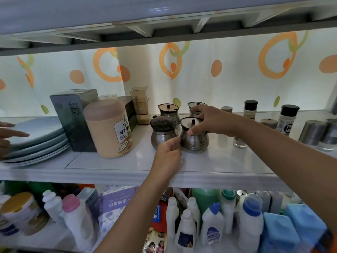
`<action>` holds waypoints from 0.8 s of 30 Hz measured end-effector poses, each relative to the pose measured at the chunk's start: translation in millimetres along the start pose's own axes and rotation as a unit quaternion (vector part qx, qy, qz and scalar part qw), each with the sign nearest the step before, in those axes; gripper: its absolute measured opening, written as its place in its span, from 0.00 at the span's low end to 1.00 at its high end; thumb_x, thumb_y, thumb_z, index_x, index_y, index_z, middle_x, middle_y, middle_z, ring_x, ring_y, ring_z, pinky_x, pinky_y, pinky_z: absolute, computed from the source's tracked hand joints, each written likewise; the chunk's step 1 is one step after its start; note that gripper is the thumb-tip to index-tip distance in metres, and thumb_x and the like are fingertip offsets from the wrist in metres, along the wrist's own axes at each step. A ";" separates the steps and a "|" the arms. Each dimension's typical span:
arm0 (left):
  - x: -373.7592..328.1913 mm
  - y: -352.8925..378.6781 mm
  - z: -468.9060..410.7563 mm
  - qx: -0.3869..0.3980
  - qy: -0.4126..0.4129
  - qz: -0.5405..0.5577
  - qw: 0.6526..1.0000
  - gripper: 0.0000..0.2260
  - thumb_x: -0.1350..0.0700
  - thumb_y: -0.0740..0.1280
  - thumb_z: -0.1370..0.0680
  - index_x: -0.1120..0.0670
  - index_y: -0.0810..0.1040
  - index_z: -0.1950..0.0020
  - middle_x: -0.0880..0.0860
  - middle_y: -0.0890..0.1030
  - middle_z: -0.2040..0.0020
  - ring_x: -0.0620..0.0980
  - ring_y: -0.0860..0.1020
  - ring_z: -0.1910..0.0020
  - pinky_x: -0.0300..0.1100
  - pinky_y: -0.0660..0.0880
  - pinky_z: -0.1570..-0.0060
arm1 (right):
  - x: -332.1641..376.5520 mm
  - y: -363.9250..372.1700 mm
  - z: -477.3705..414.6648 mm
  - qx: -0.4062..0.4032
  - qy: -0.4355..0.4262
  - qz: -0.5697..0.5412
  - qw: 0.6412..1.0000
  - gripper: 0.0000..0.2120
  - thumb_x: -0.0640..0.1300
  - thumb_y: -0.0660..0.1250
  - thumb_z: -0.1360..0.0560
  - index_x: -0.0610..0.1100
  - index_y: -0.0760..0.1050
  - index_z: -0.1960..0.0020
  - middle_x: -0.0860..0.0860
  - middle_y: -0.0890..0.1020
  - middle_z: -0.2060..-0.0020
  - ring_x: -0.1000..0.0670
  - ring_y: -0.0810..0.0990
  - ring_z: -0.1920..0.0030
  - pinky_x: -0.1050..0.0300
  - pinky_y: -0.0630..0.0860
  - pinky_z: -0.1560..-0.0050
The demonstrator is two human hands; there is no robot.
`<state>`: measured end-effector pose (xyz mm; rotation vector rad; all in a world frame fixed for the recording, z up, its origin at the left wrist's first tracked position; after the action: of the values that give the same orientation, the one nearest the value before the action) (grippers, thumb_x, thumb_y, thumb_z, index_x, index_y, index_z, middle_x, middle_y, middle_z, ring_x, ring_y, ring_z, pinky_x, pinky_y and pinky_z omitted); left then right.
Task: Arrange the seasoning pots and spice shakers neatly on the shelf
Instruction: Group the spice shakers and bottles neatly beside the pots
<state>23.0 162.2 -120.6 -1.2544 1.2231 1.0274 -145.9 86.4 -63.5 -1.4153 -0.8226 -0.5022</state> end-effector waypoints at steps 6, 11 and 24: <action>6.6 -30.7 -1.7 -0.155 0.102 0.026 0.982 0.15 0.68 0.66 0.24 0.52 0.81 0.43 0.47 0.85 0.47 0.41 0.82 0.47 0.40 0.77 0.42 | -3.7 -1.9 3.8 0.022 -0.002 -0.008 1.000 0.43 0.49 0.79 0.34 0.53 0.61 0.25 0.48 0.73 0.33 0.48 0.72 0.32 0.49 0.71 0.33; 16.0 -38.9 -14.1 -0.233 0.147 -0.167 0.947 0.30 0.59 0.71 0.26 0.48 0.64 0.27 0.48 0.70 0.30 0.46 0.69 0.31 0.45 0.68 0.31 | 1.3 -4.4 7.4 -0.017 -0.006 -0.025 1.000 0.41 0.49 0.78 0.32 0.52 0.62 0.25 0.47 0.75 0.40 0.49 0.77 0.41 0.53 0.72 0.37; 22.7 -39.3 -41.5 -0.133 0.044 -0.180 0.974 0.50 0.50 0.76 0.31 0.50 0.45 0.21 0.53 0.71 0.28 0.53 0.71 0.31 0.49 0.67 0.34 | -2.6 -1.3 4.6 -0.030 -0.008 -0.038 0.999 0.40 0.49 0.79 0.33 0.52 0.64 0.26 0.46 0.76 0.40 0.49 0.77 0.40 0.52 0.74 0.38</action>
<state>60.7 116.0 -135.5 -1.6761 0.8947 0.8914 -149.4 90.3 -64.8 -1.4496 -0.8833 -0.5779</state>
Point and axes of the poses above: each hand's wrist, its own z-axis away from the middle knuckle, its own y-axis out of the palm, x = y × z, the point moved 1 cm from there along -z, towards the middle knuckle
